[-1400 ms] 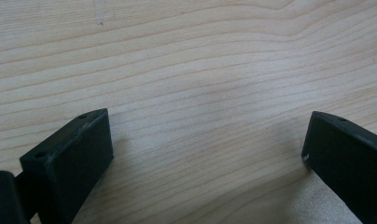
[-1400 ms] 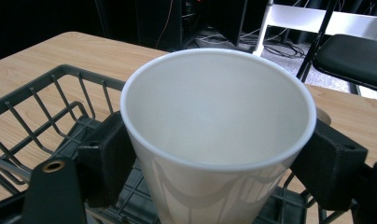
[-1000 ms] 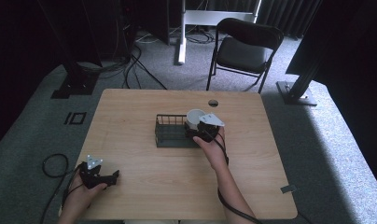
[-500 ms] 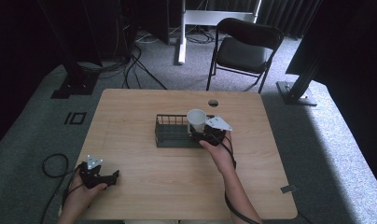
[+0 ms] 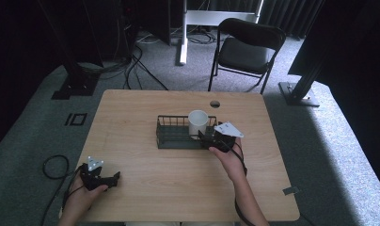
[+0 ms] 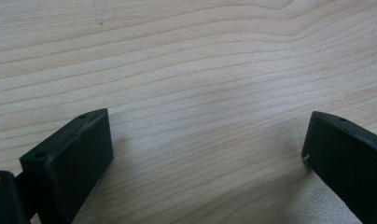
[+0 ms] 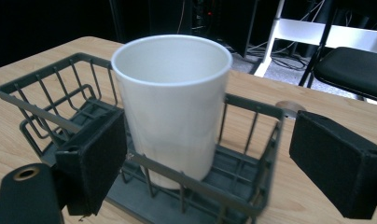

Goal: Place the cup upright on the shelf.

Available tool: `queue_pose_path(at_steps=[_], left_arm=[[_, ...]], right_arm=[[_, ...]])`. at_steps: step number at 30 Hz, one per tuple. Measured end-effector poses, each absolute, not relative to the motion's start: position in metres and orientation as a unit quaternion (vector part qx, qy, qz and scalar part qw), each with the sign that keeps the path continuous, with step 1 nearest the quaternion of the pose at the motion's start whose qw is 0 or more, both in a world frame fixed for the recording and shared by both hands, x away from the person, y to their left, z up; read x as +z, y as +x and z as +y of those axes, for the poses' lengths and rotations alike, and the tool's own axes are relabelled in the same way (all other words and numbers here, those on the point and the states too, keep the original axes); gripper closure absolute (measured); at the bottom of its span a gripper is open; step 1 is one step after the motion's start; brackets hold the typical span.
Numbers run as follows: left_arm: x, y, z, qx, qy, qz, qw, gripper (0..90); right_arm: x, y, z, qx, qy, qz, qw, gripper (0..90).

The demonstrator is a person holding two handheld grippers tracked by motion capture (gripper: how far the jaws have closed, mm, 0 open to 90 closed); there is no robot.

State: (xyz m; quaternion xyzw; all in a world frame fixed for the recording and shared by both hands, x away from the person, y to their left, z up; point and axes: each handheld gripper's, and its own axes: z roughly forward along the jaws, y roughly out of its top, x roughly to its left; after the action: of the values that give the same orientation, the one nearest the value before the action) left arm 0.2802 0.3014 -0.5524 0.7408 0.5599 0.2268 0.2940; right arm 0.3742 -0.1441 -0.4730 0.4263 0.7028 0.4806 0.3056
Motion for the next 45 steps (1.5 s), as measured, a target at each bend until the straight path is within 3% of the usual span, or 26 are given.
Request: queue_pose_path(at_steps=[45], left_arm=[[-0.552, 0.280, 0.301, 0.227, 0.741, 0.560, 0.294, 2.2]], right_arm=[[-0.532, 0.335, -0.261, 0.417, 0.516, 0.677, 0.318, 11.3]])
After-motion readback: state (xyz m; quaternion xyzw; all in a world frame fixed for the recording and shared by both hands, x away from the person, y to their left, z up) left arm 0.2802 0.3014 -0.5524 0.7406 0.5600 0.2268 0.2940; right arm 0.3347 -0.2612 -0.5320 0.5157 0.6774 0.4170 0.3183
